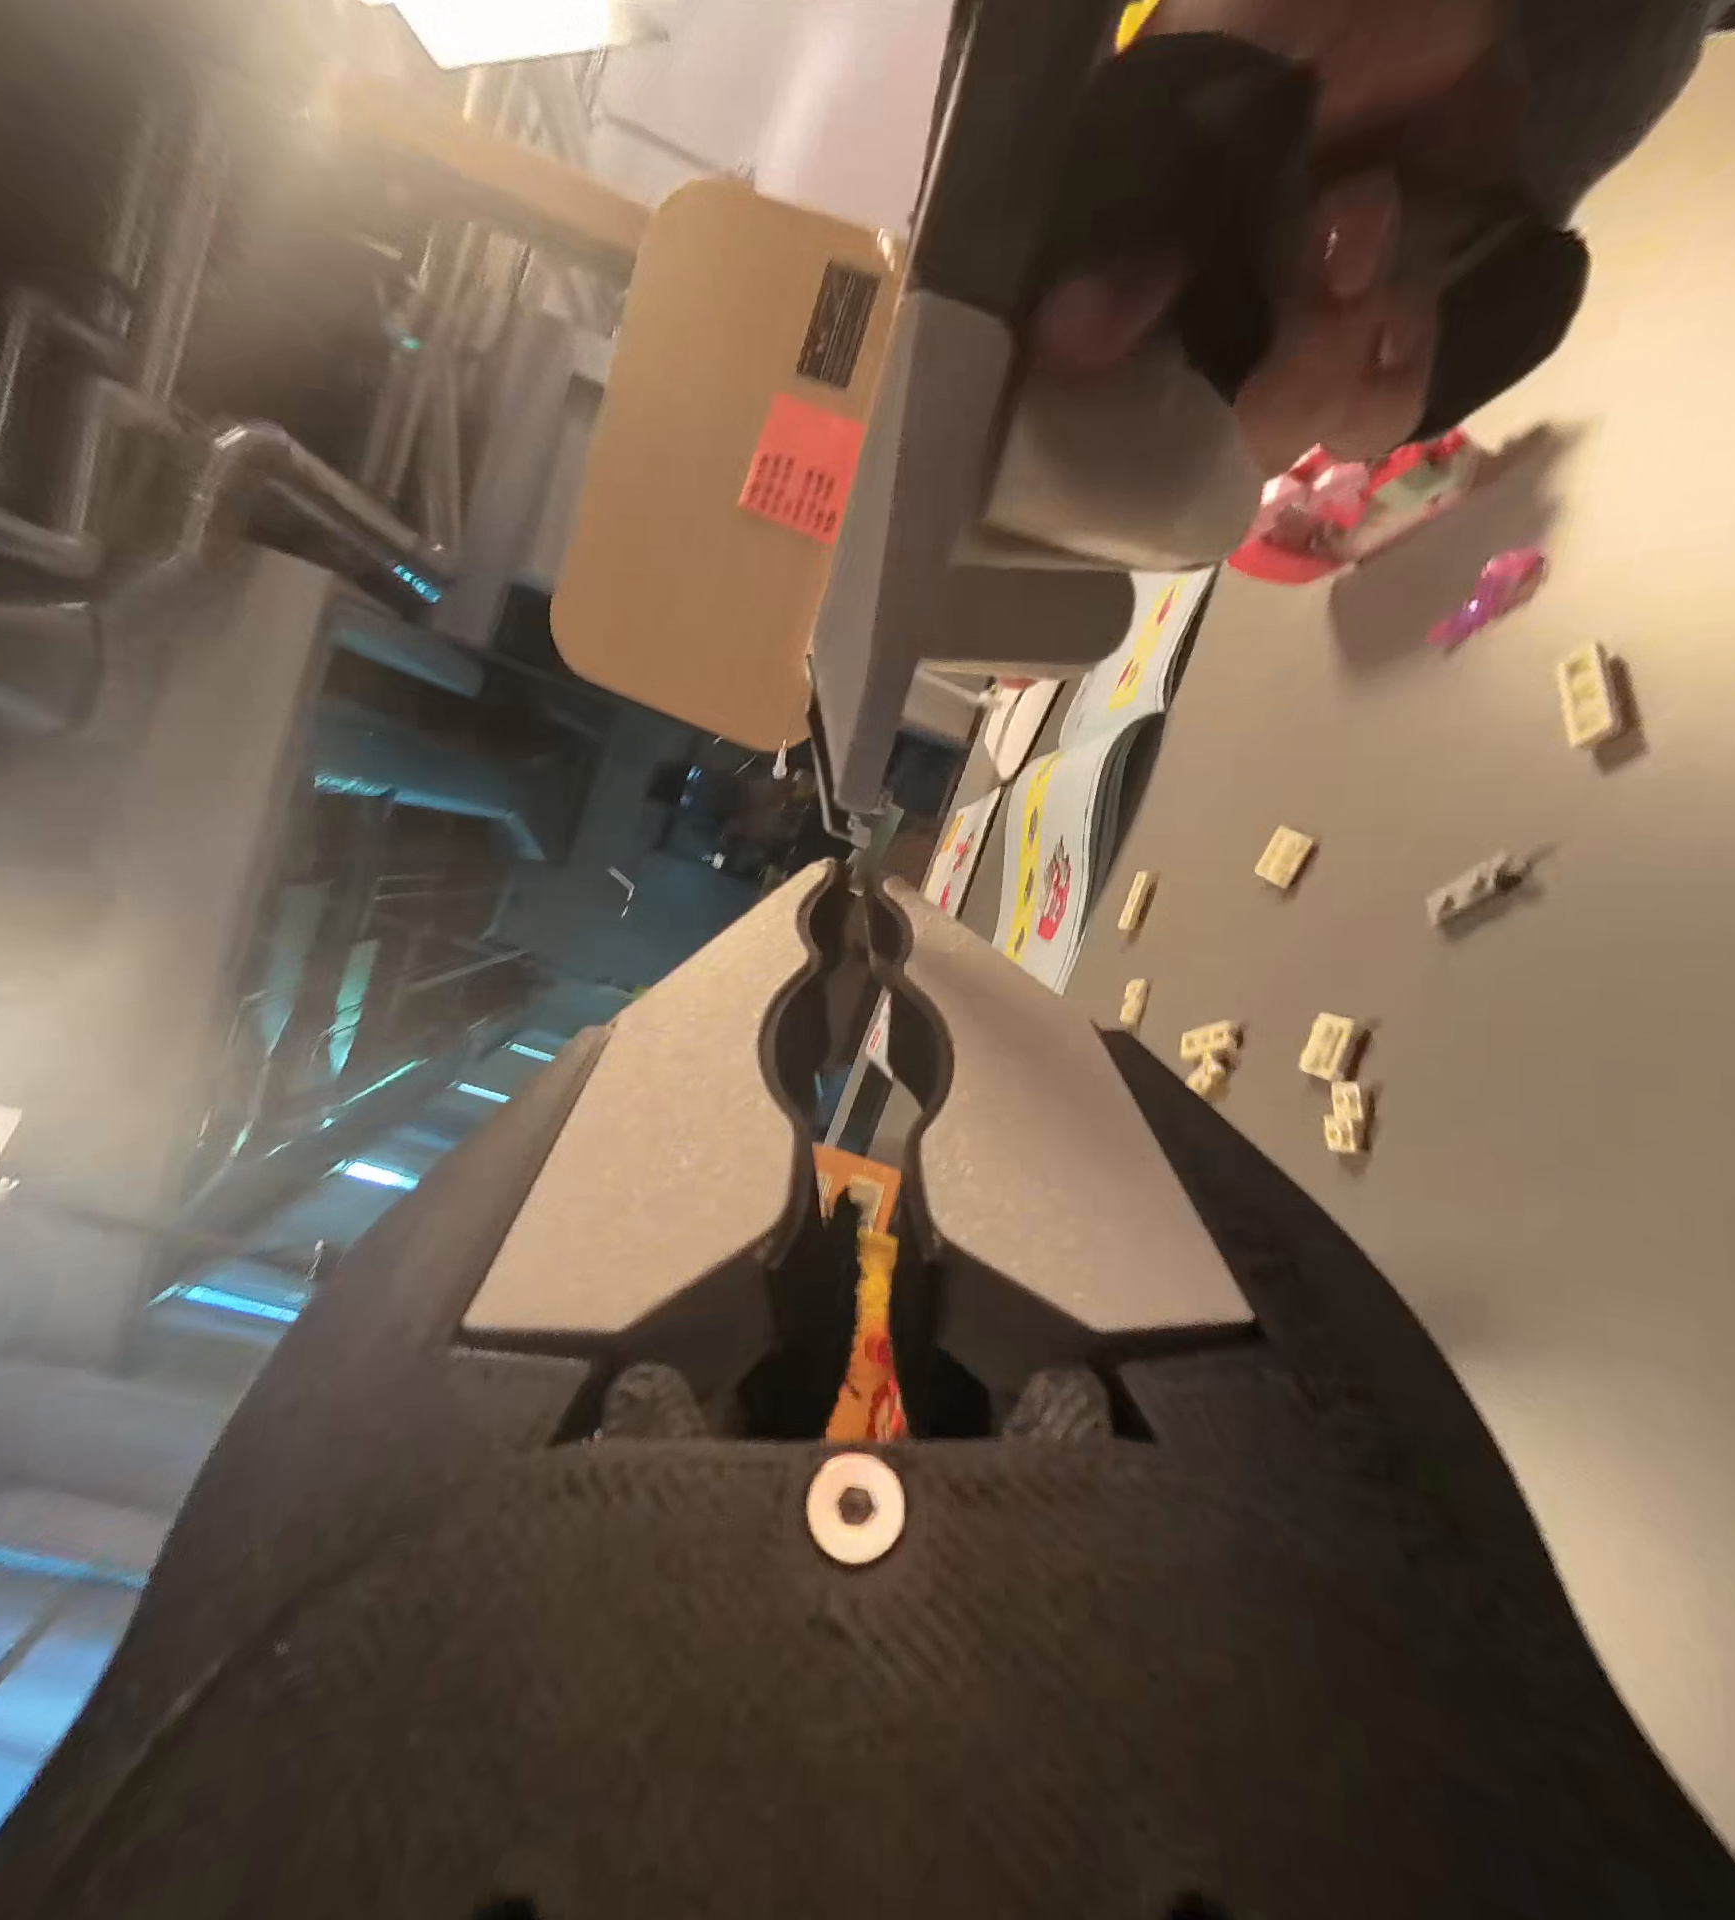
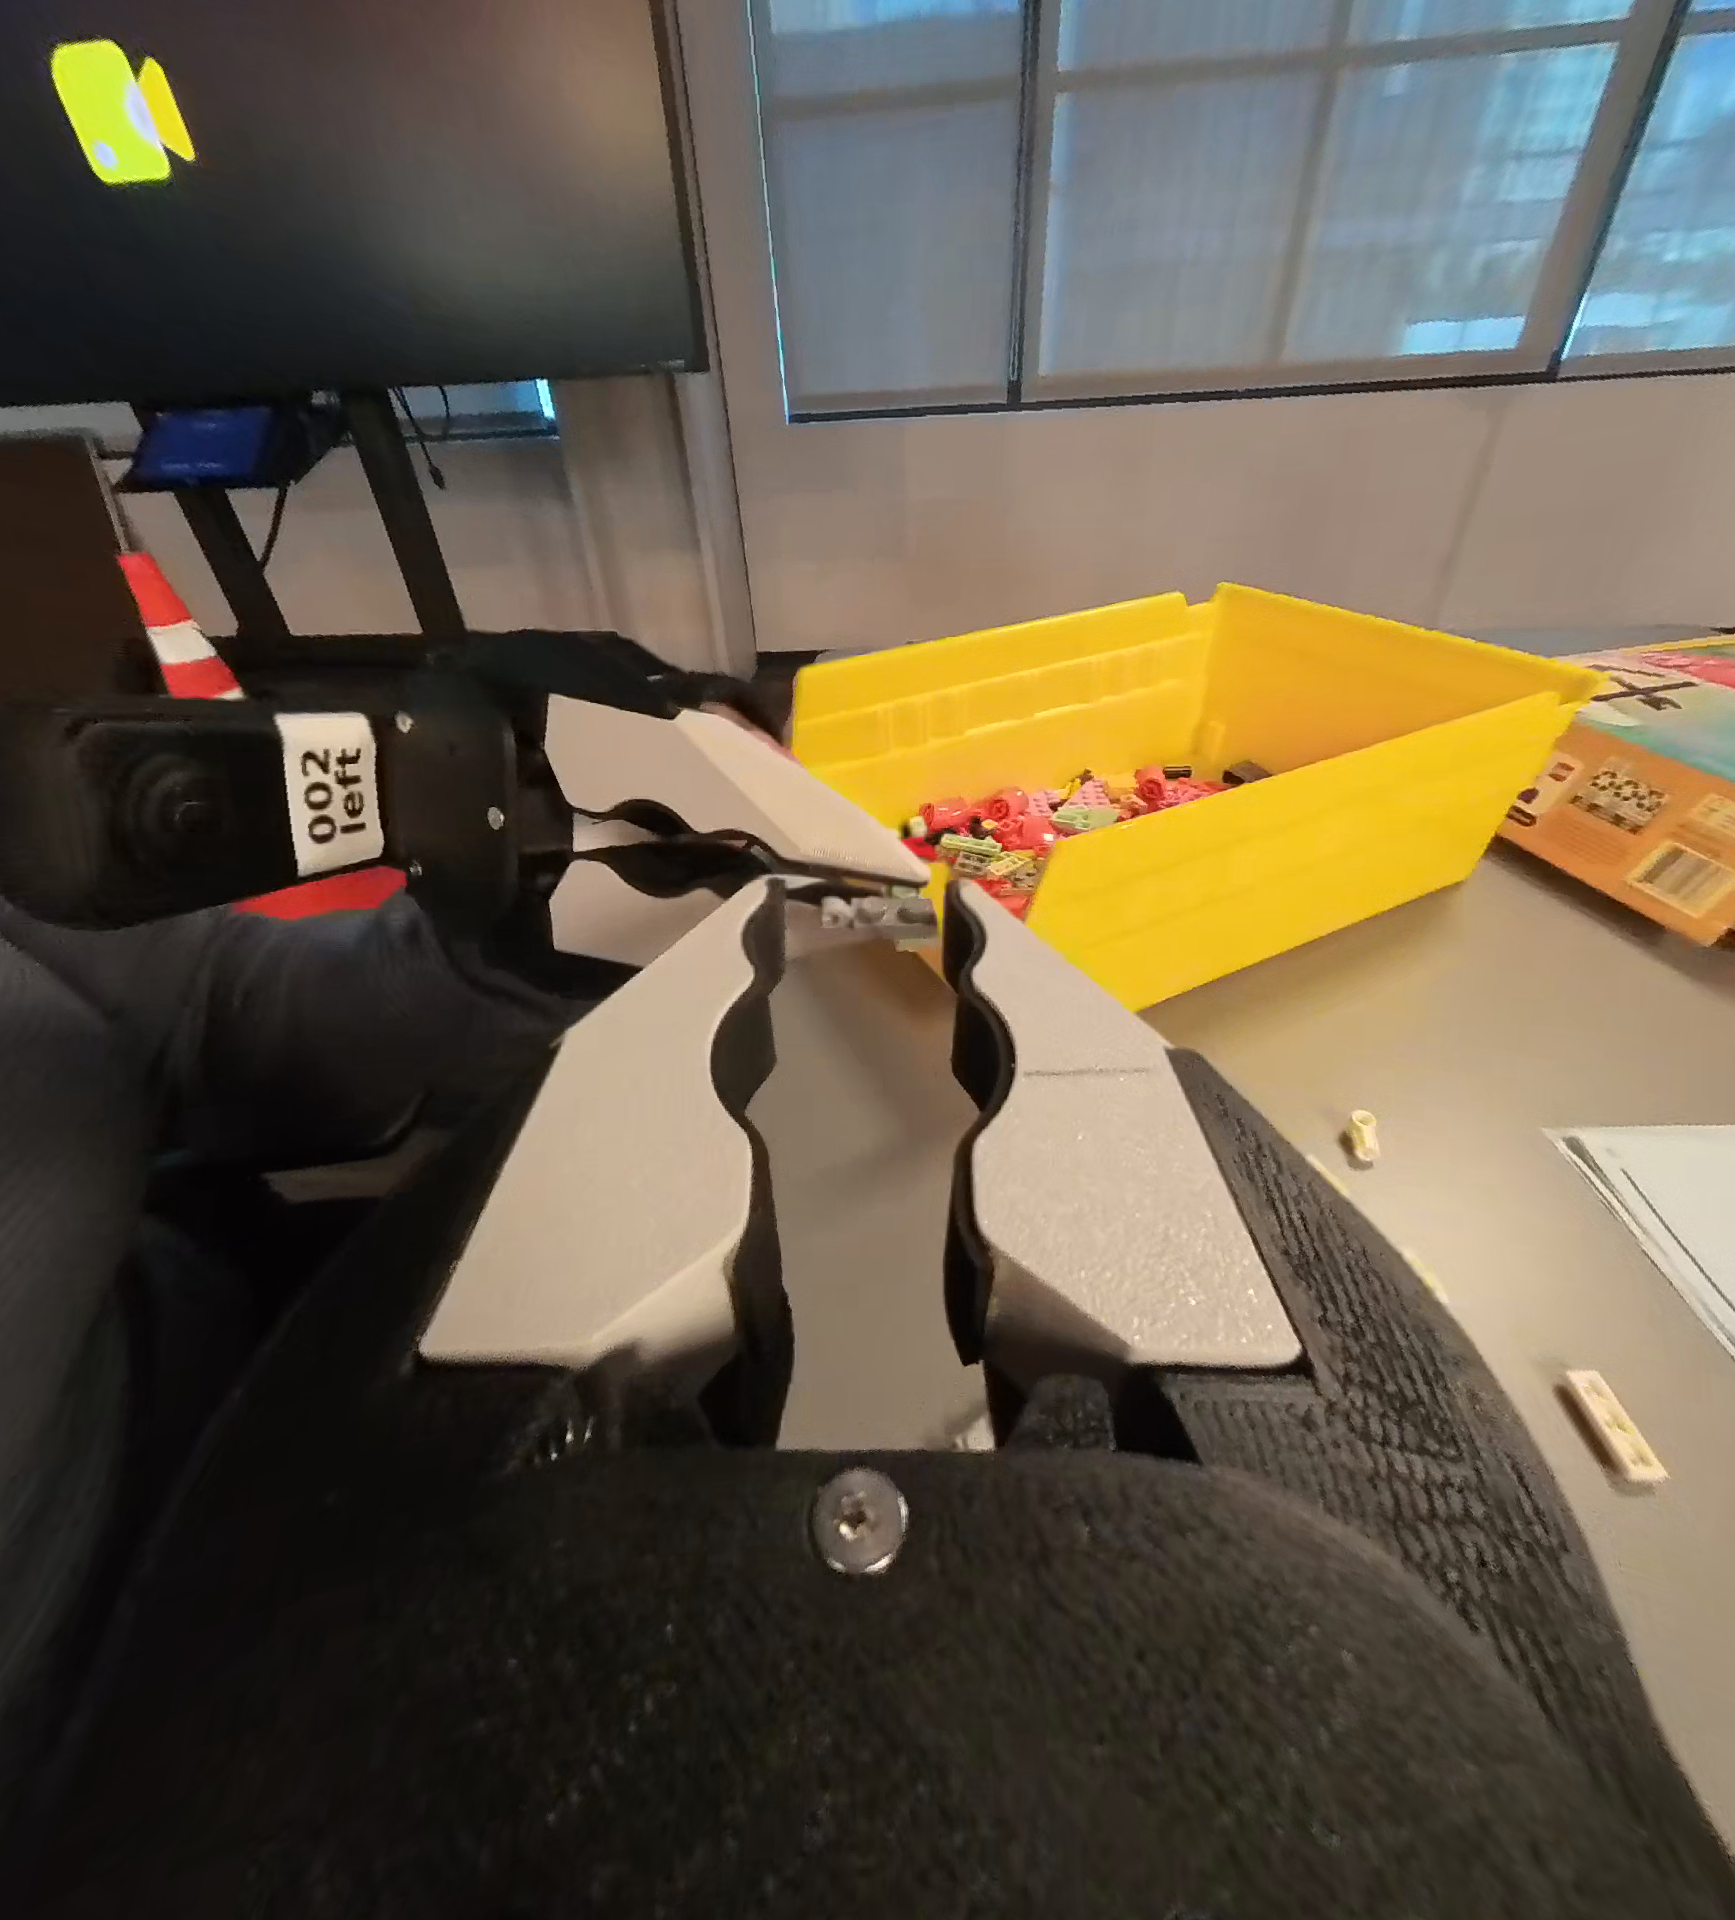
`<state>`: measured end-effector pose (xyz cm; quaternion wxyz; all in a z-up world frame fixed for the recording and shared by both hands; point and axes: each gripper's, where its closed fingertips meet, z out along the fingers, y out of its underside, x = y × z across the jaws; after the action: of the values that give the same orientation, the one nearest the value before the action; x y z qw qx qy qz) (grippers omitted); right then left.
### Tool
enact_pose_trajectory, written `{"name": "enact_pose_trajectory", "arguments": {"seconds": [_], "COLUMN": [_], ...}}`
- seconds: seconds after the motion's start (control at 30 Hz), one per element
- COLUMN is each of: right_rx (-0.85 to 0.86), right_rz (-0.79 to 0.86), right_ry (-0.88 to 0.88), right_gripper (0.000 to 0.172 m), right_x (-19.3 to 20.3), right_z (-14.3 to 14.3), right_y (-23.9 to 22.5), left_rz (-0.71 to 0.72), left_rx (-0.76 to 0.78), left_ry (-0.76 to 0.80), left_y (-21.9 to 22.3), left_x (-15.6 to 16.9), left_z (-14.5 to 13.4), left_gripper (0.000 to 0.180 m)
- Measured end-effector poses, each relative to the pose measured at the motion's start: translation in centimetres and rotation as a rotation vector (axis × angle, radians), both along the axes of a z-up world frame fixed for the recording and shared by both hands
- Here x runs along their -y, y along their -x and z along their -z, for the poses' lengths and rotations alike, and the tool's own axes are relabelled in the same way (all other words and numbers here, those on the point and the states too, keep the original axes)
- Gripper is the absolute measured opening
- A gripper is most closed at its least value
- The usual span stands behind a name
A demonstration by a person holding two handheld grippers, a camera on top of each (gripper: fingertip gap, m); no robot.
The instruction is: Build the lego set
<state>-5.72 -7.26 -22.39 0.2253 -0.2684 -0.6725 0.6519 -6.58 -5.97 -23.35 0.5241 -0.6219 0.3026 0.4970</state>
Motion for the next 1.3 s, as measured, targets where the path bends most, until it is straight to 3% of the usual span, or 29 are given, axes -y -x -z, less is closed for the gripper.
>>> {"name": "enact_pose_trajectory", "arguments": {"seconds": [0.27, 0.53, 0.8, 1.03, 1.1, 1.17, 1.3], "right_rx": [0.008, 0.066, 0.141, 0.143, 0.109, 0.019, -0.186], "right_rz": [0.028, 0.106, 0.173, 0.246, 0.237, 0.223, 0.234], "right_ry": [-0.136, -0.227, -0.189, -0.174, -0.177, -0.268, -0.646], "right_gripper": [0.037, 0.022, 0.007, 0.007, 0.019, 0.035, 0.035], "right_x": [0.5, 1.2, 0.6, 0.0, 0.2, 0.3, 0.3], "right_z": [2.0, 4.0, 5.0, 5.2, 4.8, 4.5, 5.6], "right_y": [-0.1, 0.8, 1.6, 2.2, 2.1, 1.9, 1.5], "left_rz": [-0.069, -0.112, -0.215, -0.313, -0.316, -0.316, -0.283], "left_rx": [0.058, 0.081, 0.035, -0.012, 0.001, 0.024, 0.078], "left_ry": [0.035, 0.077, 0.118, 0.128, 0.134, 0.160, 0.211], "left_y": [0.7, 0.6, 1.8, 2.5, 2.6, 2.7, 2.3], "left_x": [1.5, 1.9, 1.8, 1.3, 1.2, 1.2, 1.0], "left_z": [1.8, 3.8, 4.5, 4.7, 4.8, 5.2, 5.8], "left_gripper": [0.002, 0.003, 0.003, 0.003, 0.002, 0.003, 0.003]}}
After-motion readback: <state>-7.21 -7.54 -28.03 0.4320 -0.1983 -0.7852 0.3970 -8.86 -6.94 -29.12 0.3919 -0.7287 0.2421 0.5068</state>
